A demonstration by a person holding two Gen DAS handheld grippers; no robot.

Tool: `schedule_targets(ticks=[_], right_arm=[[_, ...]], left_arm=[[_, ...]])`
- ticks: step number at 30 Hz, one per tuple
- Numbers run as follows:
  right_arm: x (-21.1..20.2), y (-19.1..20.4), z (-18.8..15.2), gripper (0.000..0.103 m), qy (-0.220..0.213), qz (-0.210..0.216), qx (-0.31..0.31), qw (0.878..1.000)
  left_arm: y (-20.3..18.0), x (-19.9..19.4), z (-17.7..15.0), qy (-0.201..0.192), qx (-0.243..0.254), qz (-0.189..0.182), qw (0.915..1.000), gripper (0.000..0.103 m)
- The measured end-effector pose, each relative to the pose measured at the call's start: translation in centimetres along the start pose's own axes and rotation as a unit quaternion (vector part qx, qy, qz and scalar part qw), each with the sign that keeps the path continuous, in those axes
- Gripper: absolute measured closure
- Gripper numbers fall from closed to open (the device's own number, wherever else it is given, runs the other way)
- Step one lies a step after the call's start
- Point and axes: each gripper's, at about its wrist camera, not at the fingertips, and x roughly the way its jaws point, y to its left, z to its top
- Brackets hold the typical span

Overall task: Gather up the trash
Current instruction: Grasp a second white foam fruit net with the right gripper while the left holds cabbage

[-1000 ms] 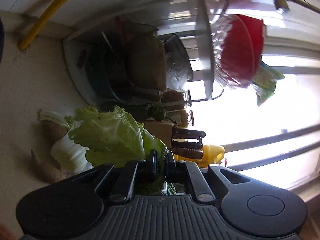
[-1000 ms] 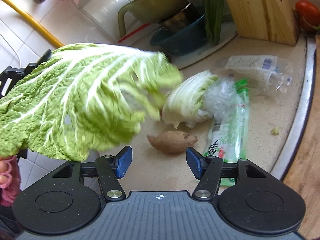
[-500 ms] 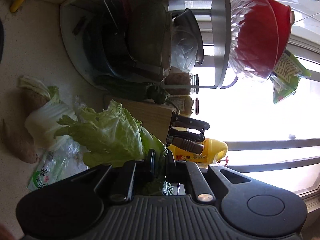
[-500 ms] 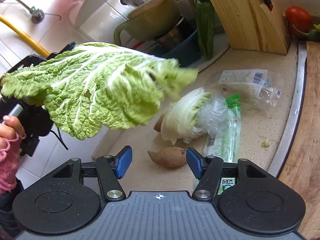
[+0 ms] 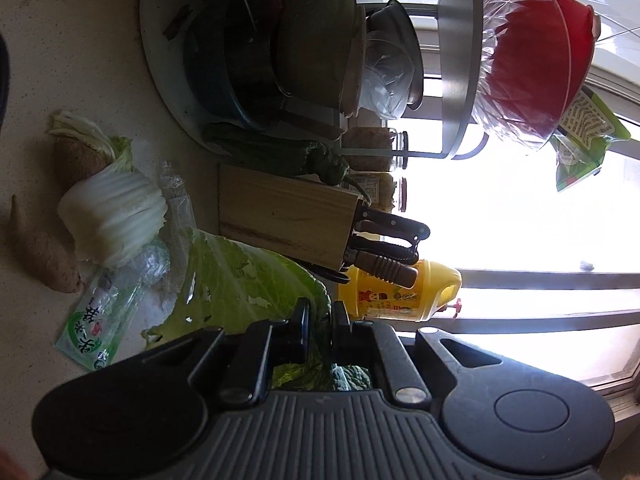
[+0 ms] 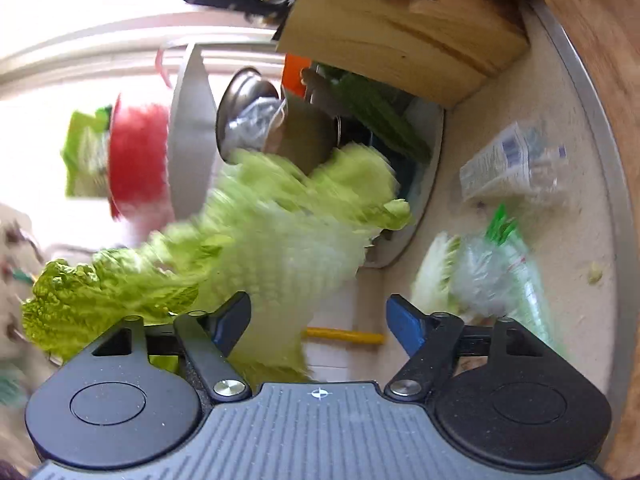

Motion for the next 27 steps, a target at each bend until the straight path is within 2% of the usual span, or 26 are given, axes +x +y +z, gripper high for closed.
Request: schedule_targets(ticks=[5, 7, 9, 11, 14, 16, 20, 24, 27], right_arm=[[0.0, 0.0, 0.3, 0.019, 0.007, 0.046, 0.013, 0.999], [-0.1, 0.2, 0.3, 0.019, 0.006, 0.04, -0.006, 0.999], [0.4, 0.4, 0.3, 0.031, 0.015, 0.009, -0.024, 1.0], [0.7, 0.1, 0.3, 0.059, 0.033, 0.0, -0.022, 0.999], [0.2, 0.2, 0.3, 0.072, 0.048, -0.019, -0.045, 0.998], [-0.7, 0.7, 0.3, 0.076, 0.049, -0.039, -0.072, 0.995], [-3.1, 1.5, 0.7, 0.077, 0.018, -0.116, -0.131, 0.984], [-4.9, 2.1, 0.9, 0.077, -0.012, -0.155, -0.16, 0.975], [-5.0, 2.7, 0.4, 0.077, -0.007, -0.166, -0.182, 0.969]], left_arm=[[1.1, 0.3, -1.1, 0.024, 0.021, 0.03, 0.999, 0.095], [1.5, 0.4, -1.4, 0.029, 0.024, 0.042, 0.9984, 0.094], [2.2, 0.0, -1.3, 0.031, 0.016, 0.041, 0.9986, 0.094], [2.7, -0.7, -1.0, 0.028, 0.013, 0.038, 0.9988, 0.094], [3.0, -1.7, -0.7, 0.015, 0.021, 0.045, 0.9986, 0.094], [3.1, -2.3, -0.5, 0.007, 0.03, 0.049, 0.9983, 0.094], [2.5, -3.0, -0.6, -0.004, 0.079, 0.079, 0.9937, 0.094], [1.7, -2.9, -1.3, -0.007, 0.119, 0.098, 0.9881, 0.094], [1.2, -3.3, -1.8, -0.015, 0.147, 0.113, 0.9826, 0.094]])
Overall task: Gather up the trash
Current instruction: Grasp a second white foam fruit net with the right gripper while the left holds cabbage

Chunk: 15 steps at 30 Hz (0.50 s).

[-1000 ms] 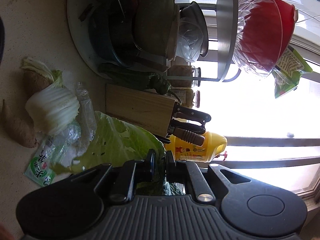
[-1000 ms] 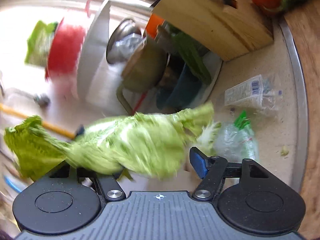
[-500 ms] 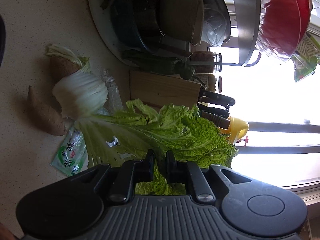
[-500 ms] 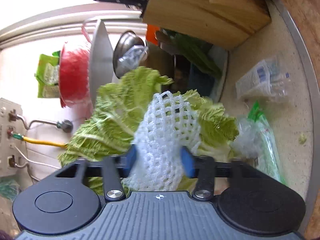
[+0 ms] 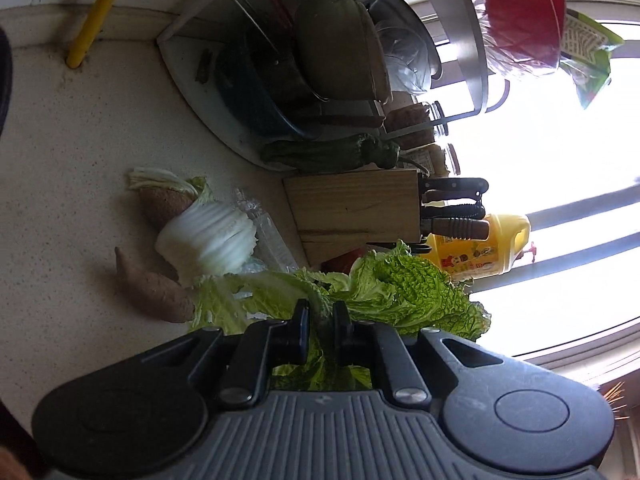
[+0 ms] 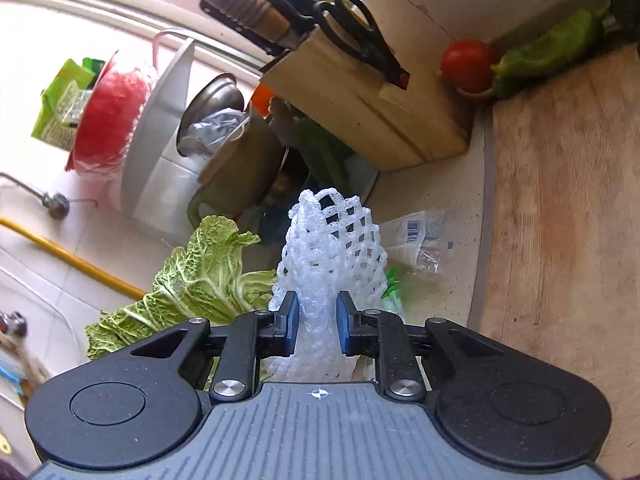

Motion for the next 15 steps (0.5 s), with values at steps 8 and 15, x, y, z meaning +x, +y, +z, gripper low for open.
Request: schedule_targets(ticks=[8, 15], right_arm=[[0.3, 1.0, -0.6, 0.077, 0.017, -0.005, -0.026, 0.999], [-0.2, 2.3, -0.6, 0.077, 0.027, 0.009, -0.052, 0.998]], left_arm=[[-2.2, -3.2, -1.1, -0.038, 0.048, -0.013, 0.998, 0.094], [-3.0, -6.0, -2.3, -0.089, 0.071, 0.025, 0.9931, 0.094]])
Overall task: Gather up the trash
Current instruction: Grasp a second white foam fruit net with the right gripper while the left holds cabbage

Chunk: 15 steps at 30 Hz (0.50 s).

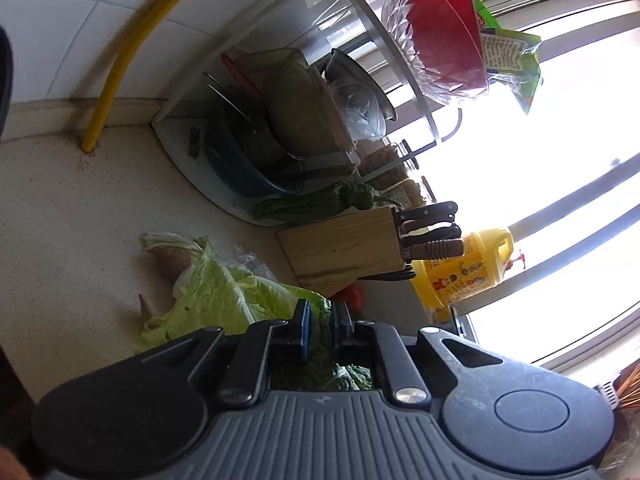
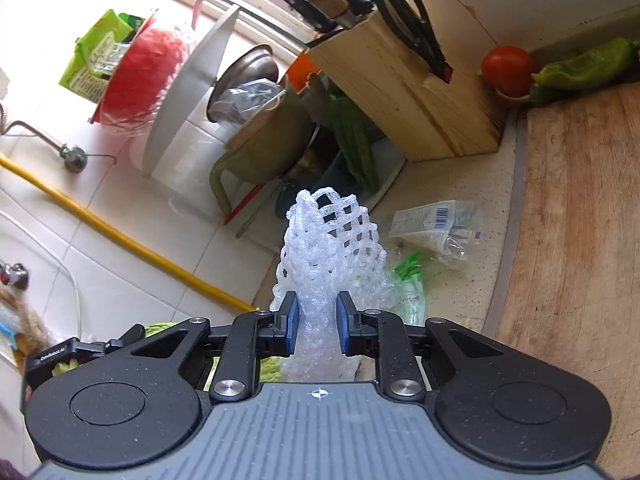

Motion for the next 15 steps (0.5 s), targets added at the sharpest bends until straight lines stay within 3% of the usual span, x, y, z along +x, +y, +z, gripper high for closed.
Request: schedule_targets(ticks=[3, 7, 15], right_arm=[[-0.2, 0.1, 0.1, 0.077, 0.006, 0.002, -0.006, 1.0], [-0.4, 1.0, 0.3, 0.077, 0.01, 0.009, -0.032, 0.999], [-0.2, 2.6, 0.8, 0.077, 0.021, 0.023, -0.072, 0.997]], left_arm=[[-0.9, -0.2, -0.7, -0.008, 0.028, 0.024, 0.9993, 0.094], [-1.1, -0.5, -1.4, -0.012, 0.028, 0.033, 0.999, 0.094], [-2.1, -2.7, -2.2, -0.065, 0.05, 0.055, 0.9951, 0.096]])
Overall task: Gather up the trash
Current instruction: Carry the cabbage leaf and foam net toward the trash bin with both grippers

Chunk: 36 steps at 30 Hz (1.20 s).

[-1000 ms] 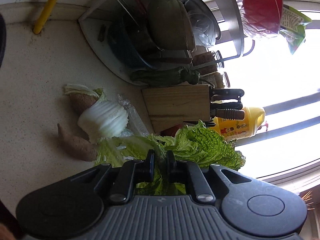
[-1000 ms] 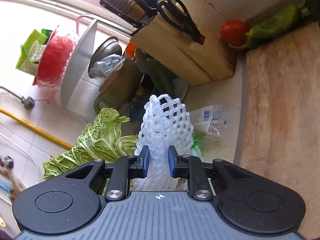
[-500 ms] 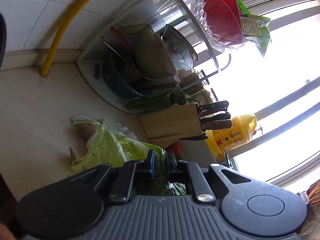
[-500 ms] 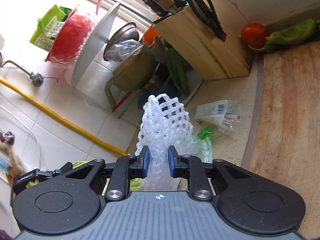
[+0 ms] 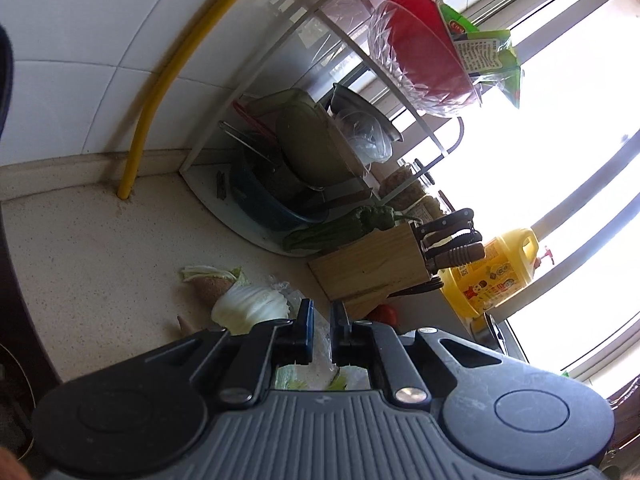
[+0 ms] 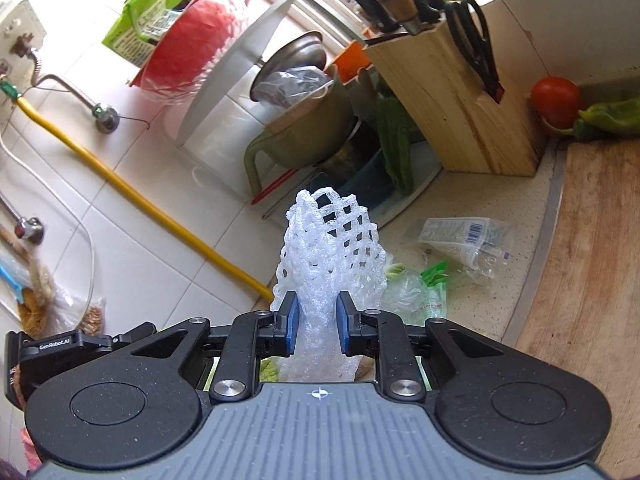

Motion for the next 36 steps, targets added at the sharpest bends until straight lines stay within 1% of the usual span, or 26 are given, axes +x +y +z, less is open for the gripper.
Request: schedule_targets(ticks=[2, 3, 4, 5, 6, 7, 8, 9, 10, 12, 14, 15, 17, 19, 20, 23, 24, 26, 28, 30, 31, 32, 33, 34, 35, 36], right_arm=[[0.2, 0.2, 0.3, 0.077, 0.003, 0.004, -0.009, 1.0], [0.4, 0.4, 0.4, 0.077, 0.006, 0.005, -0.013, 1.0], [0.7, 0.5, 0.4, 0.077, 0.01, 0.005, -0.017, 1.0], [0.9, 0.6, 0.3, 0.077, 0.013, 0.003, -0.022, 1.0], [1.2, 0.7, 0.2, 0.077, 0.017, 0.002, -0.024, 1.0], [1.3, 0.7, 0.0, 0.077, 0.022, 0.003, -0.025, 0.999], [1.5, 0.6, -0.2, 0.077, 0.027, 0.001, -0.028, 0.999], [1.7, 0.6, -0.5, 0.077, 0.032, -0.003, -0.029, 0.999], [2.0, 0.5, -0.9, 0.077, 0.039, -0.005, -0.027, 0.999], [2.3, 0.1, -1.6, 0.077, 0.052, -0.007, -0.025, 0.998], [2.6, -0.2, -2.2, 0.077, 0.06, -0.007, -0.018, 0.998], [2.7, -0.4, -2.4, 0.077, 0.063, -0.008, -0.013, 0.998], [2.5, -0.4, -2.6, 0.077, 0.064, -0.011, -0.011, 0.998], [2.2, -0.3, -2.6, 0.077, 0.063, -0.012, -0.019, 0.998], [2.0, -0.4, -2.6, 0.077, 0.062, -0.013, -0.022, 0.998], [1.8, -0.9, -2.7, 0.077, 0.063, -0.009, -0.012, 0.998], [1.7, -1.2, -2.8, 0.077, 0.063, -0.008, -0.009, 0.998], [1.8, -1.5, -2.7, 0.077, 0.067, -0.006, -0.004, 0.998], [1.8, -1.8, -2.8, 0.077, 0.071, -0.003, -0.001, 0.997], [1.8, -2.2, -2.7, 0.077, 0.074, 0.001, 0.004, 0.997], [1.9, -2.3, -2.7, 0.077, 0.075, 0.004, 0.007, 0.997], [1.9, -2.5, -2.6, 0.077, 0.076, 0.006, 0.009, 0.997], [2.0, -2.7, -2.6, 0.077, 0.077, 0.007, 0.01, 0.997], [2.1, -2.8, -2.4, 0.077, 0.078, 0.008, 0.011, 0.997], [2.1, -3.0, -2.4, 0.077, 0.079, 0.009, 0.013, 0.997], [2.2, -3.1, -2.4, 0.077, 0.081, 0.011, 0.015, 0.997]], left_arm=[[0.1, 0.1, -0.2, -0.002, 0.006, 0.002, 1.0, 0.096], [0.2, 0.7, -0.5, 0.009, 0.022, 0.014, 0.9996, 0.096], [0.4, 1.4, -1.0, 0.018, 0.045, 0.039, 0.9981, 0.096], [0.9, 2.3, -1.9, 0.024, 0.078, 0.086, 0.9929, 0.095], [1.6, 3.3, -3.0, 0.035, 0.098, 0.135, 0.9854, 0.095], [2.6, 4.3, -4.2, 0.06, 0.102, 0.171, 0.9781, 0.092], [4.0, 5.4, -5.4, 0.091, 0.093, 0.181, 0.9749, 0.092], [5.1, 6.2, -6.3, 0.107, 0.075, 0.173, 0.9761, 0.092], [6.1, 7.2, -7.0, 0.12, 0.063, 0.168, 0.9765, 0.089], [6.9, 9.1, -8.0, 0.139, 0.06, 0.183, 0.9713, 0.085], [6.8, 10.3, -8.5, 0.148, 0.074, 0.201, 0.9655, 0.08], [6.9, 10.5, -8.7, 0.149, 0.071, 0.2, 0.9659, 0.077], [7.3, 10.7, -8.8, 0.149, 0.048, 0.186, 0.97, 0.06], [7.2, 10.6, -8.9, 0.138, 0.031, 0.175, 0.9744, 0.051], [7.3, 10.6, -8.8, 0.136, 0.022, 0.17, 0.9758, 0.049], [7.8, 10.1, -8.3, 0.14, -0.001, 0.165, 0.9764, 0.049], [7.7, 9.7, -8.3, 0.142, -0.001, 0.171, 0.975, 0.049], [7.1, 8.7, -8.9, 0.14, 0.024, 0.196, 0.9702, 0.048], [6.5, 8.2, -9.7, 0.13, 0.061, 0.234, 0.9616, 0.047], [6.1, 8.4, -10.5, 0.132, 0.076, 0.257, 0.9543, 0.046], [6.0, 8.6, -10.9, 0.132, 0.072, 0.253, 0.9557, 0.045], [5.8, 9.0, -11.0, 0.127, 0.075, 0.253, 0.9561, 0.034], [5.5, 9.6, -11.1, 0.121, 0.085, 0.261, 0.954, 0.032], [5.4, 10.5, -11.0, 0.119, 0.093, 0.275, 0.9497, 0.028], [5.3, 11.1, -11.0, 0.112, 0.094, 0.276, 0.9499, 0.014], [5.3, 11.8, -11.0, 0.113, 0.088, 0.274, 0.9511, 0.005]])
